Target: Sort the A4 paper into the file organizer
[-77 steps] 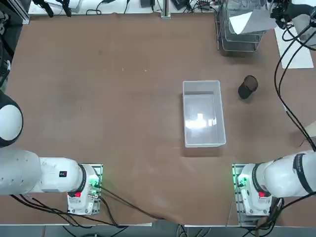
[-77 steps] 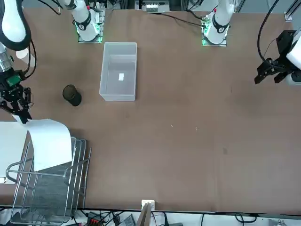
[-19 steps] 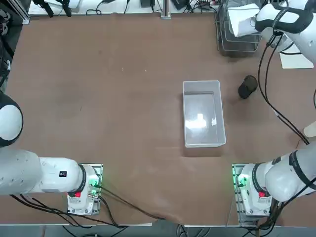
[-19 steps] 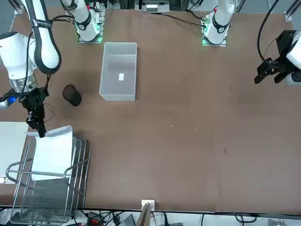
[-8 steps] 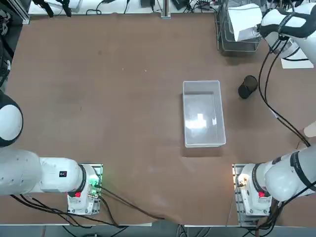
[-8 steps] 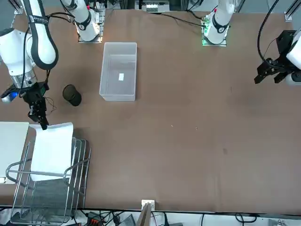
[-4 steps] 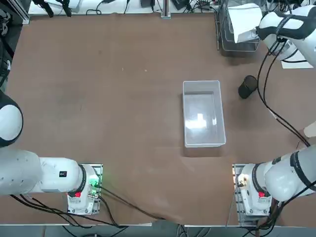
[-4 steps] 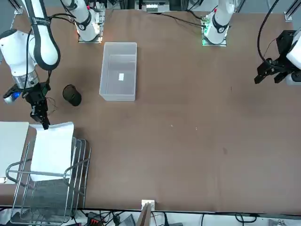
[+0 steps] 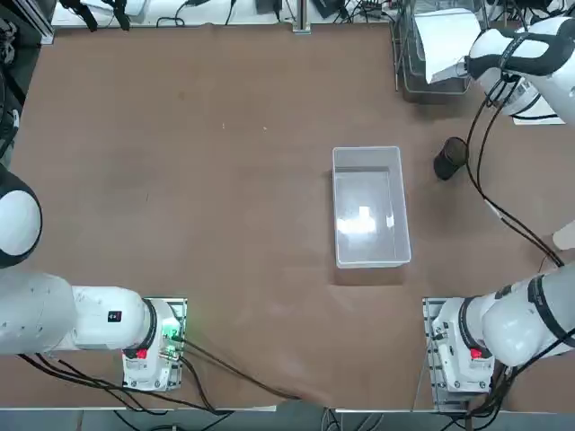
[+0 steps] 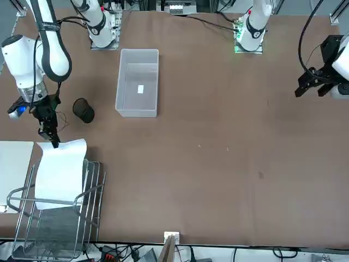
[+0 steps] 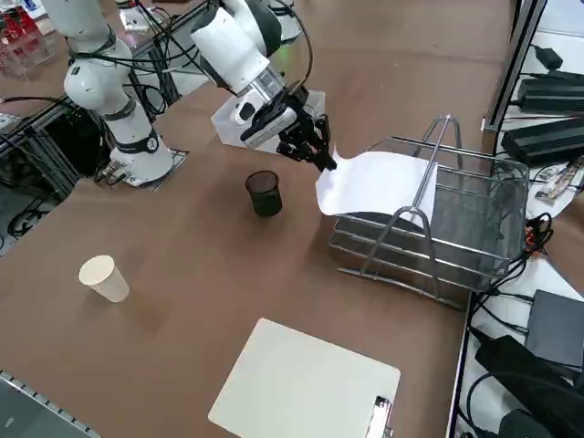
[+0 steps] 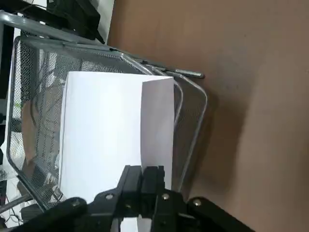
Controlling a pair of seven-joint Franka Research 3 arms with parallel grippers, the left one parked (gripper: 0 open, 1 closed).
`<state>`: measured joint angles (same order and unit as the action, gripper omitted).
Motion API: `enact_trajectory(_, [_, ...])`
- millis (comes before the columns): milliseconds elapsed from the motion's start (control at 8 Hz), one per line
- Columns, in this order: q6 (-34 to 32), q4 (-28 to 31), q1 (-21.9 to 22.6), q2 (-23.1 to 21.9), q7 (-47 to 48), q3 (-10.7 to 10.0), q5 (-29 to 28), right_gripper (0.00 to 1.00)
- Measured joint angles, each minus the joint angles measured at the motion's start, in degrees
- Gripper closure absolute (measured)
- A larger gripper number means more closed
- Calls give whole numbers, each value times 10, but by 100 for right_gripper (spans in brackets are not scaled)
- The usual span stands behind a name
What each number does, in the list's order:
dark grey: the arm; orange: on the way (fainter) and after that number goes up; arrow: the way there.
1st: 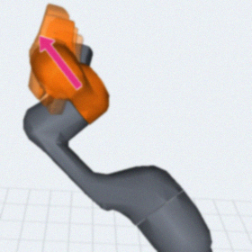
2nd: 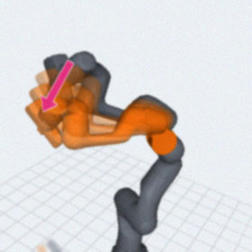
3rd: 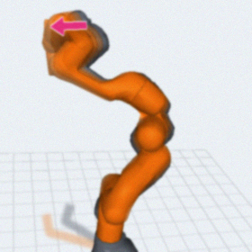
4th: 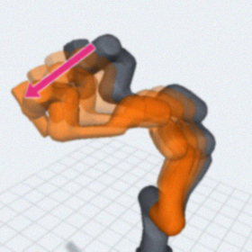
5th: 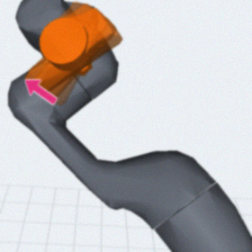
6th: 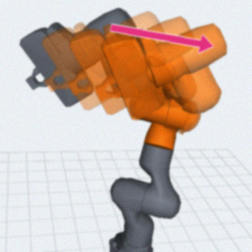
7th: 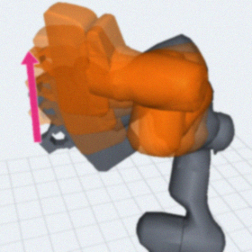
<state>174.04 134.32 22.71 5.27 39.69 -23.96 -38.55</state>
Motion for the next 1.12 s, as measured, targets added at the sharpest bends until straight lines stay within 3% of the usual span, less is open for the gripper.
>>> enact_trajectory(625, [22,-5,2,18,-1,1,0,99])
enact_trajectory(1125, [22,-69,2,61,-2,1,0,99])
